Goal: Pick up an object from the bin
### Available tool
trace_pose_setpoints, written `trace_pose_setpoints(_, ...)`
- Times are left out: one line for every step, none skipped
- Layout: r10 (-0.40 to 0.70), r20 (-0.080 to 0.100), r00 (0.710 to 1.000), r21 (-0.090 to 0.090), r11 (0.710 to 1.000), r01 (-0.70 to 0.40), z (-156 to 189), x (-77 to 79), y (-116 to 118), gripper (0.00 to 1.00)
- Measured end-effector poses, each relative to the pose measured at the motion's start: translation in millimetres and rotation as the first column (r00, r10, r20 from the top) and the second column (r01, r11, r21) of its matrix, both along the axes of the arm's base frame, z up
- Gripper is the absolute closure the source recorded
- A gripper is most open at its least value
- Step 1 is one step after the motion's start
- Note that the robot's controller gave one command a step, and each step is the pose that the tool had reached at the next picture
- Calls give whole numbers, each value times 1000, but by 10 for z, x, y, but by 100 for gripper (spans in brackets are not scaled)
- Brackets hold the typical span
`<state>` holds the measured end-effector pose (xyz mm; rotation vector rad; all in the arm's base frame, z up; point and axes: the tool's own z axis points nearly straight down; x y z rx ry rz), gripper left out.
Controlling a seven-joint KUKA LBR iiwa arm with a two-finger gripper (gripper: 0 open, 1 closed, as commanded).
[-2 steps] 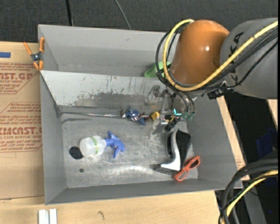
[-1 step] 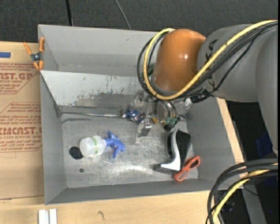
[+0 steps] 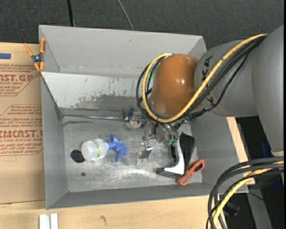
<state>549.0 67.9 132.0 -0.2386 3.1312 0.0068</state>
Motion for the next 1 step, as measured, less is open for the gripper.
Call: trace_pose_setpoints(18,-5,1000,-7,1000,-18,144,103,-12,0)
